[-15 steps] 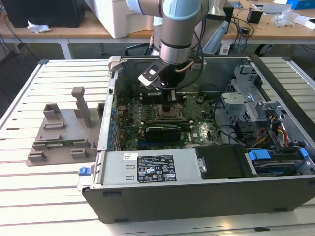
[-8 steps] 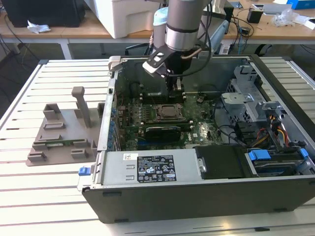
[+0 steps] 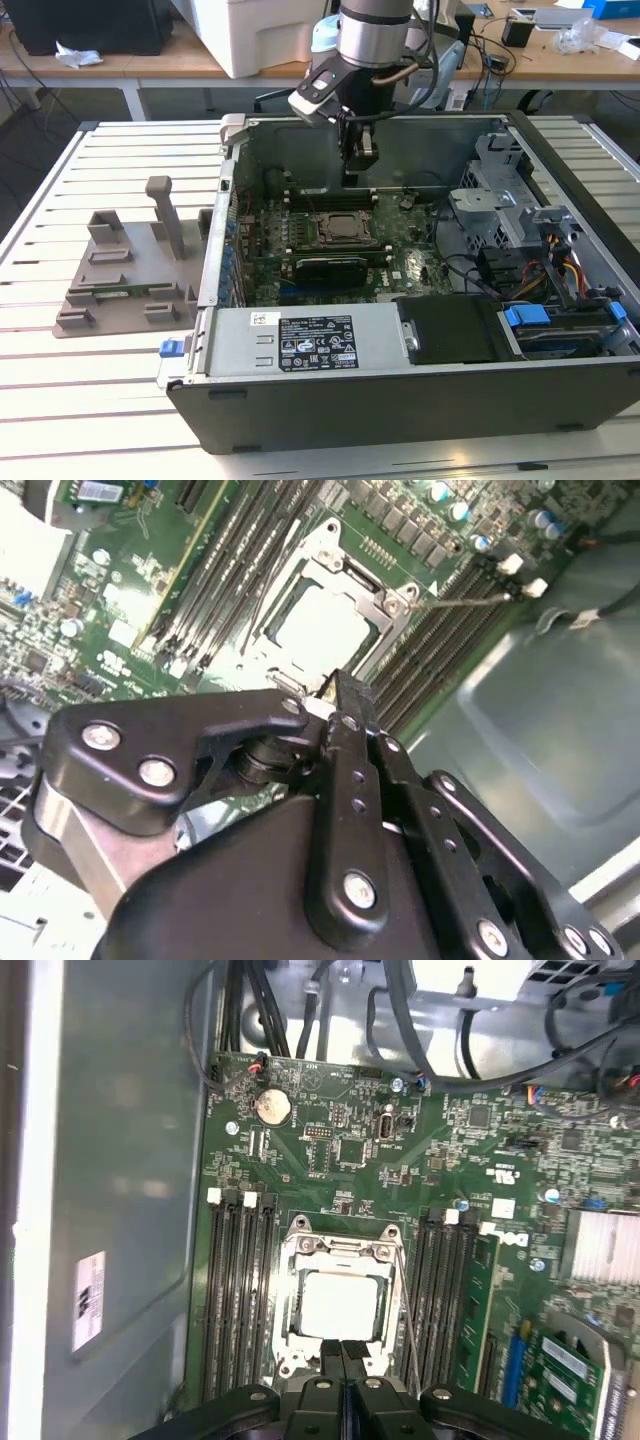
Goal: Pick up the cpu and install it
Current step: 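Close the cpu cover, then install the first cpu locking lever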
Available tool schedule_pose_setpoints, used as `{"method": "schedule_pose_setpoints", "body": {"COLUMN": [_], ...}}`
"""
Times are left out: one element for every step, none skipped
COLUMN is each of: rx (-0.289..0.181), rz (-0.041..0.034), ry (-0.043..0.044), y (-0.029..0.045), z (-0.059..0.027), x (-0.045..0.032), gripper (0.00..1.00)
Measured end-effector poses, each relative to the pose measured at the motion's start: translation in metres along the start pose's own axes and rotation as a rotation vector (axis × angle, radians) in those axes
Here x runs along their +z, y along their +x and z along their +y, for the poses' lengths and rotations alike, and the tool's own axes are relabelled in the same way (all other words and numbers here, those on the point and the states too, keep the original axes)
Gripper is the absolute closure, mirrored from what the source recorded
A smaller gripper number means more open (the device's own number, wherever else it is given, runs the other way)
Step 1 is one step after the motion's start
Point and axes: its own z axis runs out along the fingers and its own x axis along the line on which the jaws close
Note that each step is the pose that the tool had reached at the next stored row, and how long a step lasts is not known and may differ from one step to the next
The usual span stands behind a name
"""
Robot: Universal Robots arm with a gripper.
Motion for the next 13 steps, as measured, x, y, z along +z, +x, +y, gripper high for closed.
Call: {"method": "schedule_pose_setpoints", "body": {"rx": [0.0,0.0,0.0,0.0,0.0,0.0,0.0,0.0,0.0,0.0,-0.016,-0.06,-0.083], "rz": [0.0003,0.0005,0.0001,0.0002,0.0002,0.0002,0.0002,0.0002,0.0001,0.0001,-0.0011,-0.0038,-0.0052], "ry": [-0.0002,-0.0003,-0.0001,-0.0001,-0.0001,-0.0001,-0.0001,-0.0001,-0.0001,-0.0001,-0.0002,-0.0007,-0.001], "y": [0.0,0.0,0.0,0.0,0.0,0.0,0.0,0.0,0.0,0.0,0.0,0.0,0.0], "z": [0.0,0.0,0.0,0.0,0.0,0.0,0.0,0.0,0.0,0.0,0.0,0.0,0.0], "x": [-0.0002,-0.0002,-0.0003,-0.0003,-0.0004,-0.0004,-0.0004,-0.0004,-0.0005,-0.0005,-0.0006,-0.0005,-0.0005], "gripper": [0.89,0.89,0.89,0.89,0.89,0.89,0.89,0.89,0.89,0.89,0.89,0.89,0.89]}}
